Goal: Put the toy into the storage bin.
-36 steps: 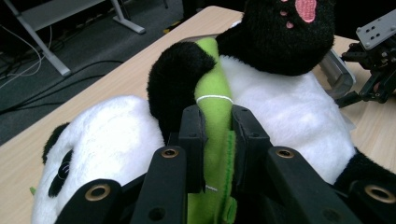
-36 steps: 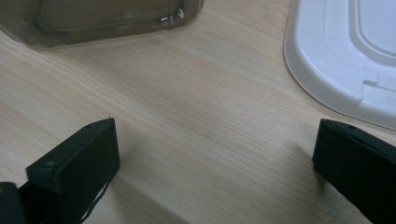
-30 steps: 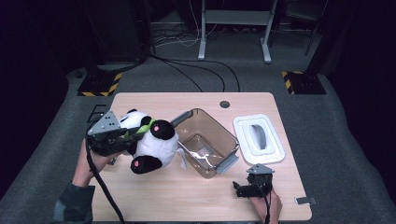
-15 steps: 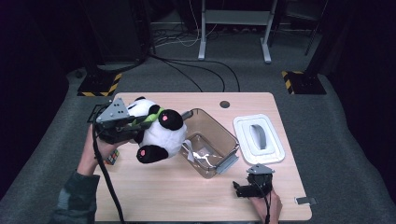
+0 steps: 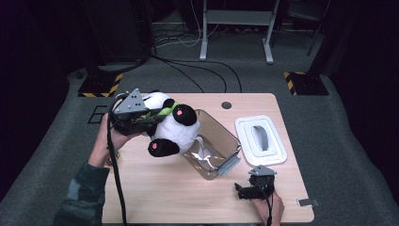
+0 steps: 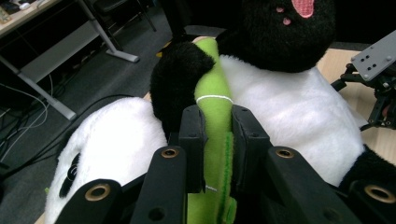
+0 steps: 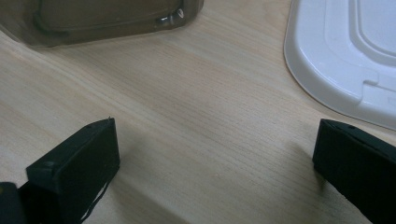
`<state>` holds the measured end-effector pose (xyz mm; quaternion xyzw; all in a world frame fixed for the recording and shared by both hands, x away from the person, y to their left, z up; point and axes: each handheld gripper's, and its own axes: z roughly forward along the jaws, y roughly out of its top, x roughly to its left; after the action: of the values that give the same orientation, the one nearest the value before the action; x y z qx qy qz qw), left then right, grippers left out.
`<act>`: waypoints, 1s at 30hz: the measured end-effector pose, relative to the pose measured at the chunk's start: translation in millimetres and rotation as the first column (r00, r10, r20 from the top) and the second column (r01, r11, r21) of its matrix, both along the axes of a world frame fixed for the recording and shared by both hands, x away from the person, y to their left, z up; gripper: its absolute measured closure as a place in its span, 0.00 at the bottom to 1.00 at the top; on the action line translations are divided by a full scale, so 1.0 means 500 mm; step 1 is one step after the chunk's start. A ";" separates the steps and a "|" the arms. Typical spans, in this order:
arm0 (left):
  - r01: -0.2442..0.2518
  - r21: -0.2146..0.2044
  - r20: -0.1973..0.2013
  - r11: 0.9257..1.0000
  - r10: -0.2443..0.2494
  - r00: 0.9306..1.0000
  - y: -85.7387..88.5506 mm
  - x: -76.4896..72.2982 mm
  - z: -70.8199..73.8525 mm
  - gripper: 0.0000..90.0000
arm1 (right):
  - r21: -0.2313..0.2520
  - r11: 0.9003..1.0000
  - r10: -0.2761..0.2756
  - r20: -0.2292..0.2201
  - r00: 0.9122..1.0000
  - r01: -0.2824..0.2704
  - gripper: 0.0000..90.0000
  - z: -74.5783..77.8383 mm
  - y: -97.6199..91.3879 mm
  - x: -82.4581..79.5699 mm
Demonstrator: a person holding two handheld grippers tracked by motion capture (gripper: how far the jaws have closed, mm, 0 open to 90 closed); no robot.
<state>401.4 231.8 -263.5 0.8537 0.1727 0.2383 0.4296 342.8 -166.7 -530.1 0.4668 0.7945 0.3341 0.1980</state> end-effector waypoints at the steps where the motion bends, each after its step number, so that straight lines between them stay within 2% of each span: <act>1: 0.003 0.000 0.001 1.000 -0.003 1.000 -0.004 0.002 0.000 0.85 | 0.000 1.000 0.000 0.000 1.000 0.000 0.00 0.000 0.000 0.000; 12: 0.056 0.038 0.000 0.998 -0.056 0.998 -0.075 0.029 -0.010 0.85 | 0.000 1.000 0.000 0.000 1.000 0.000 0.00 0.000 0.000 0.000; 17: 0.076 0.050 -0.010 0.996 -0.076 0.997 -0.096 0.038 -0.018 0.85 | 0.002 1.000 -0.003 0.000 1.000 0.003 0.00 0.000 0.000 0.000; 25: 0.091 0.067 -0.023 0.994 -0.089 0.996 -0.131 0.050 -0.038 0.85 | 0.004 1.000 -0.008 -0.001 1.000 0.008 0.00 0.000 0.001 0.000; 29: 0.102 0.092 -0.032 0.990 -0.100 0.994 -0.148 0.055 -0.048 0.85 | 0.002 1.000 -0.001 -0.002 1.000 0.001 0.00 0.000 0.000 0.000; 30: 0.092 0.096 -0.033 0.991 -0.089 0.996 -0.153 0.054 -0.051 0.85 | 0.002 1.000 -0.001 -0.001 1.000 0.001 0.00 0.000 0.000 0.000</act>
<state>428.3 155.5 -289.0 0.8840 0.1283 0.2144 0.3952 342.8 -166.6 -530.0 0.4676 0.7941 0.3345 0.1972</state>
